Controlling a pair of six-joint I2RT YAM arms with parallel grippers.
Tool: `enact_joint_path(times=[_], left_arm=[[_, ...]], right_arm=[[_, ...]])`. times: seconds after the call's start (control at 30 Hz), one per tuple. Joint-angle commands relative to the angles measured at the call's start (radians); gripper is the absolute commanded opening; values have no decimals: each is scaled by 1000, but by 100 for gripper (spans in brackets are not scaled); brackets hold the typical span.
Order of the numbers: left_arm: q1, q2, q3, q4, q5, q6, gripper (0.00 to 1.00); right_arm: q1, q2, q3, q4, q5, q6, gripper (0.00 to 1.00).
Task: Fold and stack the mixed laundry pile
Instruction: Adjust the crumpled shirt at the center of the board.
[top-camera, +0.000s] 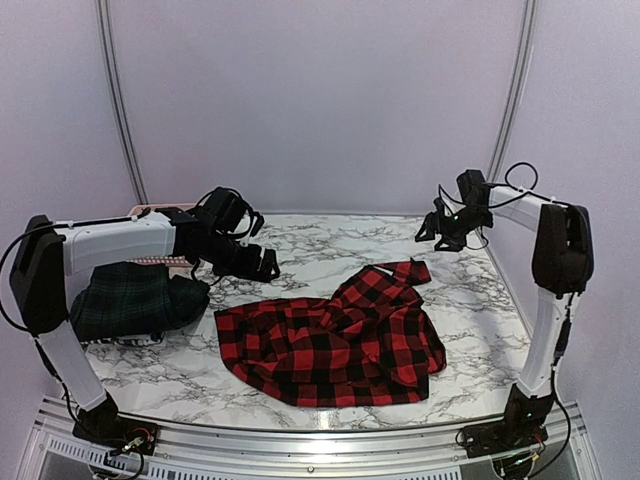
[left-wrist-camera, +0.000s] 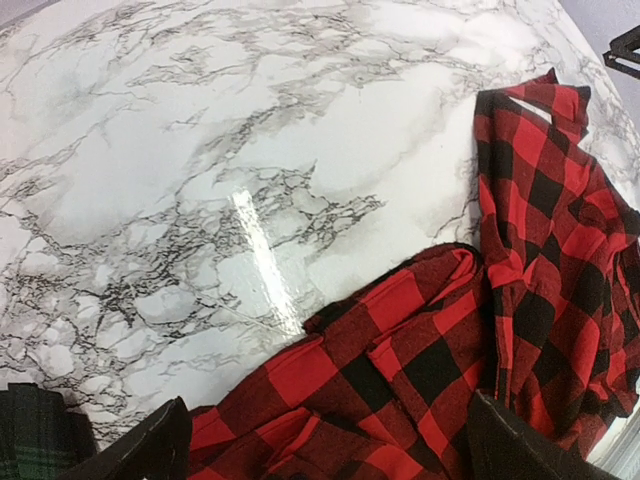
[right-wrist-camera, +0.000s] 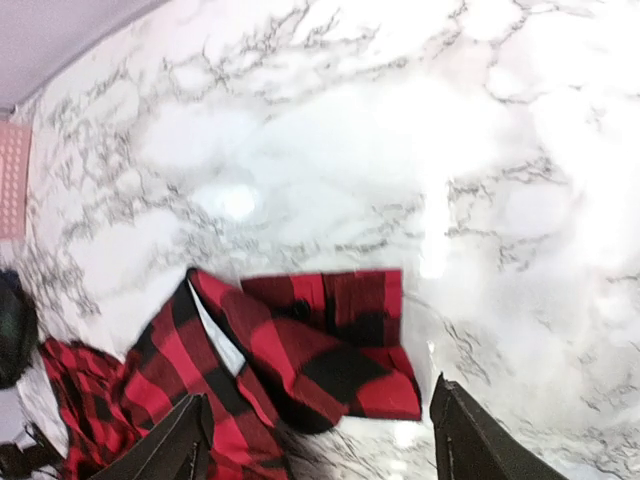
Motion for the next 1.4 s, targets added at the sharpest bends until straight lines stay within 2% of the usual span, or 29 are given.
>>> enact_joint_path(times=[0.0,0.1,0.23,0.37,0.47,0.5,0.57,0.73,0.77,0.87,1.07,1.23,1.3,1.33,1.37], left_arm=[[51,-27,9,-34,16,20,99],[68,-41,-15,-34,18,14,99],[69,-45,-35,-34,10,9,99],[74,-2,-27,-42,10,23,99],[77,46,-24,-67,20,33,99],[77,60,-23,-75,20,36,99],[77,82,-27,-94,25,42,99],[77,128,-59,-126,67,69,97],[77,136,-68,-131,76,75,96],[77,156,-98,-131,83,81,93],[77,239,-84,-143,85,94,62],[77,230,-75,-152,57,89,19],[77,217,-64,-151,45,87,5],[77,209,-60,-152,38,86,0],[77,200,-56,-151,30,87,0]], right_arm=[[42,100,121,-67,-42,-1,63],[73,78,92,-107,-44,-31,64],[98,9,-82,-85,-65,-45,78],[140,4,-178,-73,-93,-75,78],[163,23,-207,-66,-104,-84,75],[168,28,-210,-64,-108,-85,71],[174,32,-216,-52,-127,-83,56],[174,8,-169,-50,-125,-85,4],[173,3,-150,-54,-111,-87,0],[173,-1,-68,-75,-77,-102,0],[155,-27,107,-133,25,-125,0],[88,-73,208,-153,46,-124,0],[63,-93,229,-145,20,-120,0],[54,-101,235,-145,14,-120,0],[49,-110,234,-150,13,-121,0]])
